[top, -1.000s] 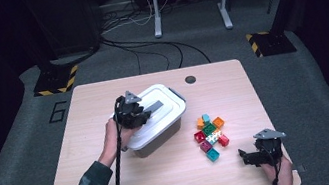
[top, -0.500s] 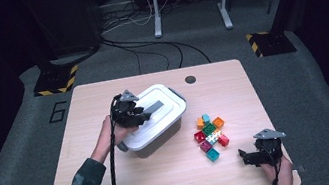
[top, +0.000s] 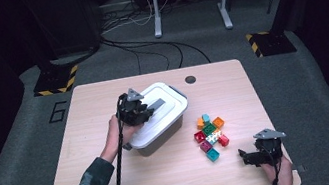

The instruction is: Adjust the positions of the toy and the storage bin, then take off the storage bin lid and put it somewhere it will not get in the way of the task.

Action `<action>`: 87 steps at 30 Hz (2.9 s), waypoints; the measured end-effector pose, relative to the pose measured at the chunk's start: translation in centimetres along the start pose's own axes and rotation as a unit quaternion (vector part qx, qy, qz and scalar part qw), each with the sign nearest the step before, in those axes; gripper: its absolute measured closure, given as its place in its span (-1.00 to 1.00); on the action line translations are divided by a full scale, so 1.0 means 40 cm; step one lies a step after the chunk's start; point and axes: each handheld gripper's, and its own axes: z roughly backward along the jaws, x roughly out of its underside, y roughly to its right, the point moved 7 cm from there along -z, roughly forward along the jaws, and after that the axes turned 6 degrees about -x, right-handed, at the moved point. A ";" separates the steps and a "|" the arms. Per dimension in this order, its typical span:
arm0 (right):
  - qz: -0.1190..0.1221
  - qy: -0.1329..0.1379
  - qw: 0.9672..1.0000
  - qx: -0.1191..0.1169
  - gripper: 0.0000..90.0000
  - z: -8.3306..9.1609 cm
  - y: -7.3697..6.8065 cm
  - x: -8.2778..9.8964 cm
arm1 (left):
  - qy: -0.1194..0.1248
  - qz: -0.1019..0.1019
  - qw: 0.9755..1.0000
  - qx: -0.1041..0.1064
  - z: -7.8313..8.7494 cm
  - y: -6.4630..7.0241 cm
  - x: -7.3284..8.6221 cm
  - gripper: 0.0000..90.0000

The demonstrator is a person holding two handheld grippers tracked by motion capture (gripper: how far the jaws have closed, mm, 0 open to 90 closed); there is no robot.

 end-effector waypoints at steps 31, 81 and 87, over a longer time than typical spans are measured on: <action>0.000 0.000 1.000 0.000 -0.99 0.000 0.000 0.000 | -0.008 0.011 1.000 0.026 -0.057 0.006 -0.051 0.26; -0.002 0.002 1.000 0.000 -0.99 0.000 -0.001 -0.001 | 0.022 0.008 1.000 0.006 0.016 -0.022 -0.071 0.48; -0.002 0.002 1.000 0.000 -0.99 0.000 -0.001 -0.001 | 0.030 0.011 0.999 0.001 0.042 -0.040 -0.073 0.48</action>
